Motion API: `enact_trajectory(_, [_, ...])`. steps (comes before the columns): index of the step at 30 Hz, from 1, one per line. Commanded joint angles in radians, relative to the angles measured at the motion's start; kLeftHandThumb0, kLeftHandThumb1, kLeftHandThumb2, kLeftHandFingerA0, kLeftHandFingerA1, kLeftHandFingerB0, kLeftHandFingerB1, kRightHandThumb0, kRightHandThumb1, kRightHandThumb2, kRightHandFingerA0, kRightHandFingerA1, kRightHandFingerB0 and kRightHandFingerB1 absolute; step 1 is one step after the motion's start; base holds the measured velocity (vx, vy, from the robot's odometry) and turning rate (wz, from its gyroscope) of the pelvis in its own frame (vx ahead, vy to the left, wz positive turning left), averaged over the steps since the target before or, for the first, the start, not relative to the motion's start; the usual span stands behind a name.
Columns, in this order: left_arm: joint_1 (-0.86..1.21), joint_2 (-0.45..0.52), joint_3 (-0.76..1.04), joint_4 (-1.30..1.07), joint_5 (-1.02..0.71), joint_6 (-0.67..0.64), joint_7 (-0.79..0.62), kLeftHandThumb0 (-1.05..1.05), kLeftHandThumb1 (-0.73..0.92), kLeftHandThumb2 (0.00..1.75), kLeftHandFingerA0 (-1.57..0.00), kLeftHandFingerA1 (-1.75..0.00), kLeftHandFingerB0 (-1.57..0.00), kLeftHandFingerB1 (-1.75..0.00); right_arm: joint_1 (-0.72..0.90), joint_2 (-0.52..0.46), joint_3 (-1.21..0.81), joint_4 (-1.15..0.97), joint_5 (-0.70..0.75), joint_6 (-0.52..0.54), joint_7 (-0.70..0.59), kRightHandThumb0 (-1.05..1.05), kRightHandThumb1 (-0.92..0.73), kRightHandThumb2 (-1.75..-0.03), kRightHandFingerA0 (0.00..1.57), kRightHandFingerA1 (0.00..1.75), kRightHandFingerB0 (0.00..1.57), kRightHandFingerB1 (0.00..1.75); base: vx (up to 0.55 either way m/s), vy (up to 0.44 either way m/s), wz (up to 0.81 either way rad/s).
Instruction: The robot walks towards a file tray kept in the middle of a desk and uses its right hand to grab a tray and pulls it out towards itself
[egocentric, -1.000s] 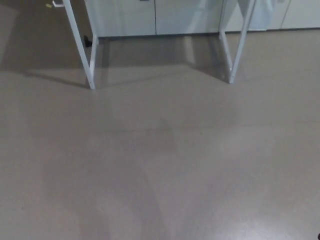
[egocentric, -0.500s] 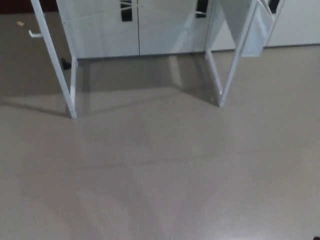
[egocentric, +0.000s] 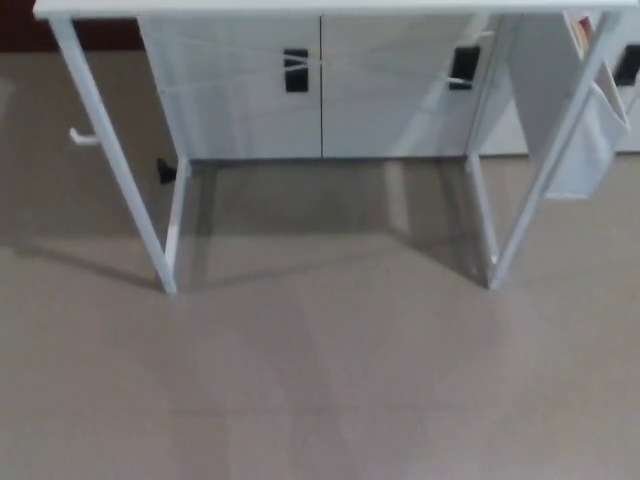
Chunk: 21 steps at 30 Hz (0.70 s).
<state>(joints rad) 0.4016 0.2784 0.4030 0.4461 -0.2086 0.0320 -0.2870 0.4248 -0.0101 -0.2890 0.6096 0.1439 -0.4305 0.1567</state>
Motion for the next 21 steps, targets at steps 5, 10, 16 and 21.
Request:
enact_trajectory(5, [0.024, 0.017, -0.005, 0.048, 0.015, -0.092, -0.013, -0.20, 0.63, 0.57, -0.44, -0.37, -0.42, -0.35, 0.046, -0.014, -0.004, 0.037, 0.010, -0.045, 0.012, -0.11, -0.47, -0.53, 0.76, 0.65, 0.54, 0.50, 0.49, 0.178, -0.22])
enact_trajectory(10, [0.037, 0.022, -0.008, 0.044, 0.017, -0.097, -0.021, -0.19, 0.64, 0.57, -0.43, -0.37, -0.43, -0.36, 0.057, -0.010, -0.006, 0.048, 0.014, -0.075, 0.020, -0.13, -0.46, -0.53, 0.77, 0.66, 0.54, 0.52, 0.51, 0.294, -0.31])
enact_trajectory(16, [0.044, 0.027, -0.011, 0.041, 0.016, -0.111, -0.028, -0.24, 0.61, 0.64, -0.43, -0.42, -0.43, -0.41, 0.047, -0.012, -0.013, 0.103, 0.021, -0.090, 0.021, -0.12, -0.46, -0.53, 0.76, 0.65, 0.55, 0.50, 0.31, 0.059, 0.06])
enact_trajectory(21, [0.046, 0.029, -0.013, 0.039, 0.015, -0.109, -0.031, -0.18, 0.63, 0.57, -0.45, -0.38, -0.44, -0.37, 0.067, -0.010, -0.007, 0.080, 0.022, -0.084, 0.026, -0.11, -0.48, -0.53, 0.76, 0.64, 0.54, 0.50, 0.31, -0.099, 0.21])
